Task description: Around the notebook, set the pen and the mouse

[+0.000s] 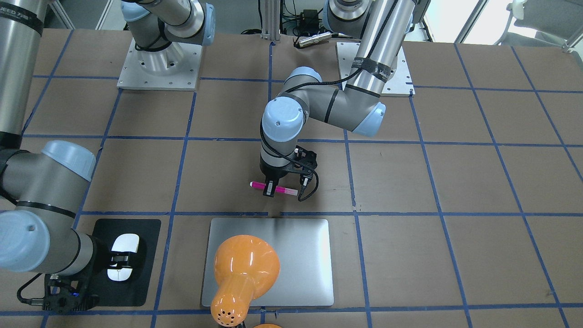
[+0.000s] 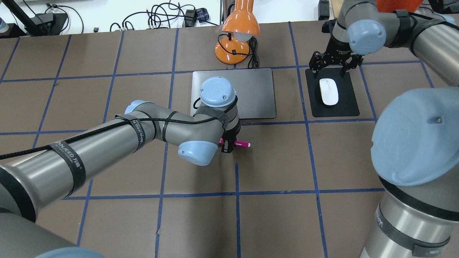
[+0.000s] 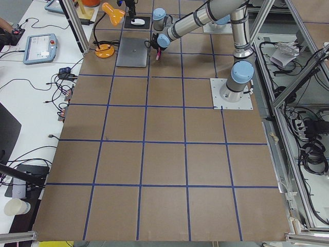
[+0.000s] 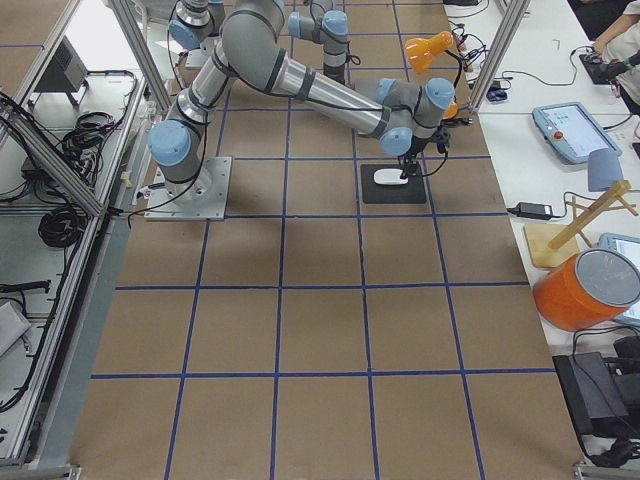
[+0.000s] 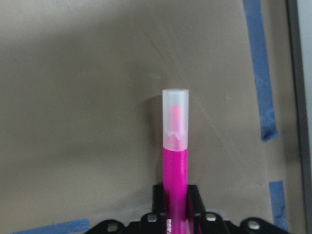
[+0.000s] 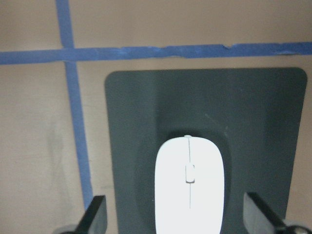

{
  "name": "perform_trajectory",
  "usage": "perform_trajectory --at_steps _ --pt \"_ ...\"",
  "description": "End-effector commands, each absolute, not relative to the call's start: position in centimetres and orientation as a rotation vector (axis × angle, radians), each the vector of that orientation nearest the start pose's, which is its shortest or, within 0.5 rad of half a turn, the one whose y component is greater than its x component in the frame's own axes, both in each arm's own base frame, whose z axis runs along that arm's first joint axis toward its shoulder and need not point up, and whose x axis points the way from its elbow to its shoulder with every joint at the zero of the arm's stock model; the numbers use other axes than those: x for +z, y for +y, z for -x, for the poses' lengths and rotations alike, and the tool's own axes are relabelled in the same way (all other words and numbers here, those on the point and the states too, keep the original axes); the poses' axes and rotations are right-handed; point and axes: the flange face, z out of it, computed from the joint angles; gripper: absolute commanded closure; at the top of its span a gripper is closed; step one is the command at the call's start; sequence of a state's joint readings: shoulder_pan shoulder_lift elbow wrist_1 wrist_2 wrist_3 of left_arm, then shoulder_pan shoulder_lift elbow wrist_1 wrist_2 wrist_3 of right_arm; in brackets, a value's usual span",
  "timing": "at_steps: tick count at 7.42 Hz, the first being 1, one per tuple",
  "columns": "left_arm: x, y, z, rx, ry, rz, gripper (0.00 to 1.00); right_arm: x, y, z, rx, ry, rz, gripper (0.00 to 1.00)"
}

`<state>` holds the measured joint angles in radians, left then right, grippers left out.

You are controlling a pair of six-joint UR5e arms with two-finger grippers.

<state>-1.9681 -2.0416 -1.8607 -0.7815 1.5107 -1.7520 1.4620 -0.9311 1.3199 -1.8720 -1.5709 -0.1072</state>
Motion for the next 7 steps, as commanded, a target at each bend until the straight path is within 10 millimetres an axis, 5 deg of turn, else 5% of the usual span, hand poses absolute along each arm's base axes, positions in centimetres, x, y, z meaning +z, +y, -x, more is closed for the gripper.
perform_trajectory --at_steps 1,2,4,5,6,7 --pt "17.6 -48.1 35.3 0.057 2.519 1.973 0.52 32.2 -69.2 -11.0 0.068 3.142 0.089 0.00" --pt "18.4 -48.1 35.2 0.046 2.539 1.967 0.15 36.8 -66.5 -12.0 0.072 3.133 0.108 0.00" --pt "20.4 -48.8 34.3 -0.014 2.786 1.635 0.04 47.0 -57.7 -15.2 -0.019 3.130 0.190 0.00" --pt "21.2 -50.7 31.8 -0.049 2.924 1.380 0.02 50.0 -53.0 -15.3 -0.084 3.123 0.200 0.00" --pt "22.4 -52.5 28.3 -0.052 3.040 1.105 0.00 49.8 -49.7 -15.4 -0.096 3.121 0.212 0.00" --pt "23.7 -52.9 25.8 -0.026 3.070 0.919 0.00 49.2 -50.2 -15.2 -0.170 3.129 0.207 0.00"
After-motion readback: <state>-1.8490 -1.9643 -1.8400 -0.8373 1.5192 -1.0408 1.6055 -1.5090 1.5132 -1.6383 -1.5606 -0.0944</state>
